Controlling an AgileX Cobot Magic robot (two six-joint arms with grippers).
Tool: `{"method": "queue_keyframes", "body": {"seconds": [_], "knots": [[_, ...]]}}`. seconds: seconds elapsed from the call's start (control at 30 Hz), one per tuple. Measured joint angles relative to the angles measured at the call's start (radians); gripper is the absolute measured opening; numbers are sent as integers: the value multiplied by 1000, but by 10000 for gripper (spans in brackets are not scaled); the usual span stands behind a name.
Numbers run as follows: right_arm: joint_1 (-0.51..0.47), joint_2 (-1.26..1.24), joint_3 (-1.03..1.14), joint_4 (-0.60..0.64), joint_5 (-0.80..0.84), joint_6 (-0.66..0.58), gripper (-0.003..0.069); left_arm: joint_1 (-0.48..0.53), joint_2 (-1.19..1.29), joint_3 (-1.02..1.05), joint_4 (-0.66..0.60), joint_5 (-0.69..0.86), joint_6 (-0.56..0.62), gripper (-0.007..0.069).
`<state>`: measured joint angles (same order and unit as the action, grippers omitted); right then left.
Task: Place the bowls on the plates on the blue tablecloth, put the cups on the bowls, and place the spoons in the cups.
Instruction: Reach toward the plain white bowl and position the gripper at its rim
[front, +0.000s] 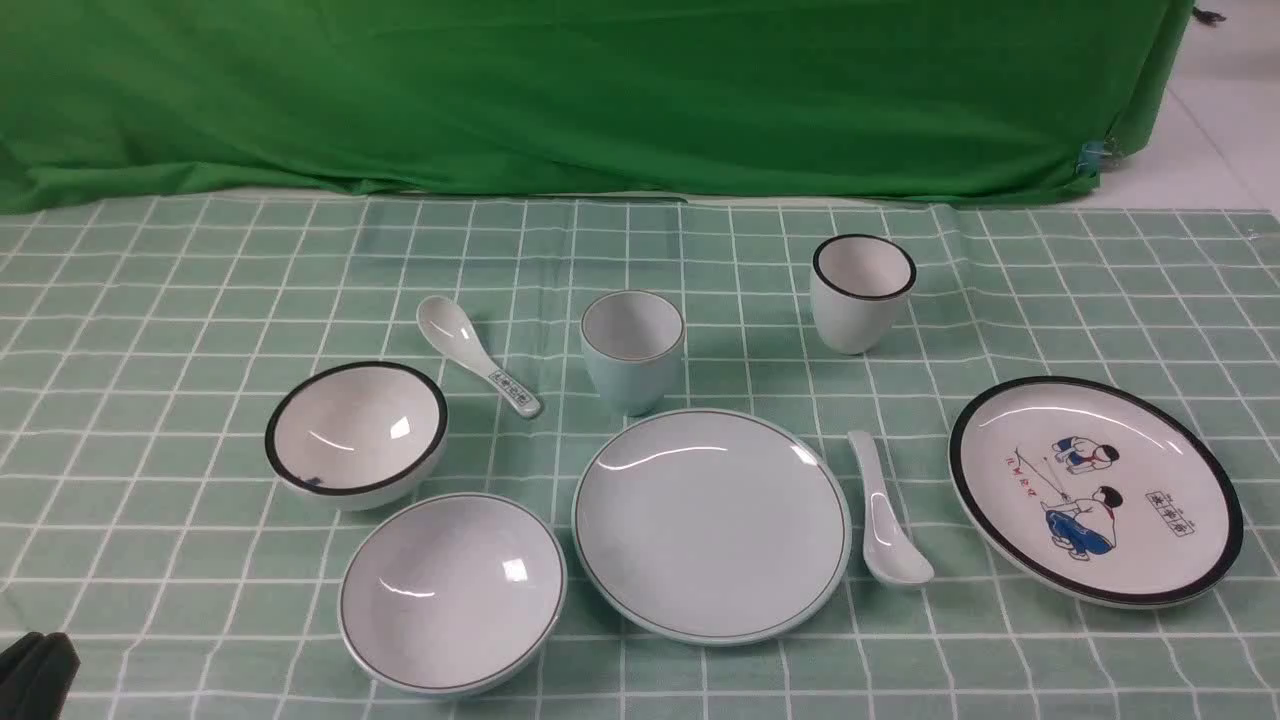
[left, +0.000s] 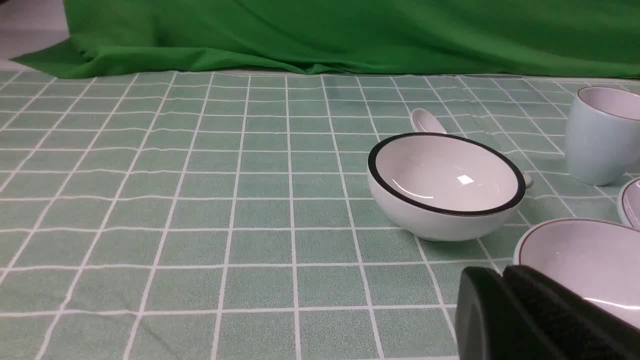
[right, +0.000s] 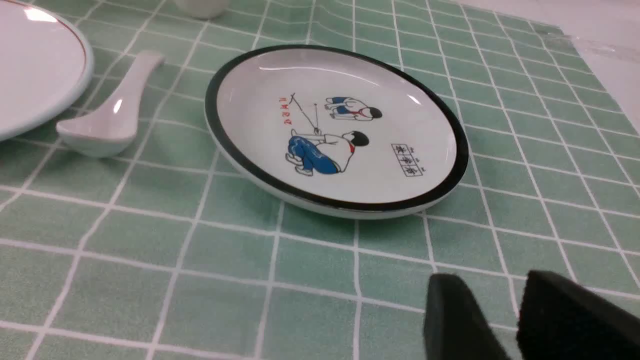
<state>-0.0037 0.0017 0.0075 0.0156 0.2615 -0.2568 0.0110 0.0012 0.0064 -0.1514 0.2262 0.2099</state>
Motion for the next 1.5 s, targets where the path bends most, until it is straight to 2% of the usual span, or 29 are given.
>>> {"method": "queue_keyframes", "body": {"seconds": [0.5, 0.7, 0.77, 0.97, 1.0, 1.03, 1.1, 1.13, 1.2, 1.27, 1.37, 1.4, 1.43, 1.5], "knots": [[0, 0, 0, 0, 0, 0, 242, 0, 0, 0, 7, -14, 26, 17], [0, 0, 0, 0, 0, 0, 242, 0, 0, 0, -172, -194, -131, 17], [0, 0, 0, 0, 0, 0, 242, 0, 0, 0, -220, -314, -203, 17], [0, 0, 0, 0, -3, 0, 242, 0, 0, 0, -241, -557, -254, 17], [0, 0, 0, 0, -27, 0, 242, 0, 0, 0, -242, -675, -292, 17], [0, 0, 0, 0, -38, 0, 242, 0, 0, 0, -242, -702, -297, 17], [0, 0, 0, 0, -88, 0, 242, 0, 0, -2, -234, -852, -358, 17], [0, 0, 0, 7, -112, 10, 242, 0, -1, -18, -231, -869, -383, 17], [0, 0, 0, 48, -153, 70, 242, 0, 1, -80, -218, -828, -424, 17], [0, 0, 0, 109, -197, 167, 242, 0, 22, -183, -189, -716, -467, 17], [0, 0, 0, 171, -288, 393, 242, 0, 106, -360, -118, -484, -497, 17], [0, 0, 0, 181, -314, 442, 242, 0, 159, -434, -89, -378, -501, 17], [0, 0, 0, 194, -374, 575, 242, 0, 260, -562, -59, -178, -500, 17], [0, 0, 0, 199, -400, 625, 242, 0, 406, -681, -40, 29, -471, 17]]}}
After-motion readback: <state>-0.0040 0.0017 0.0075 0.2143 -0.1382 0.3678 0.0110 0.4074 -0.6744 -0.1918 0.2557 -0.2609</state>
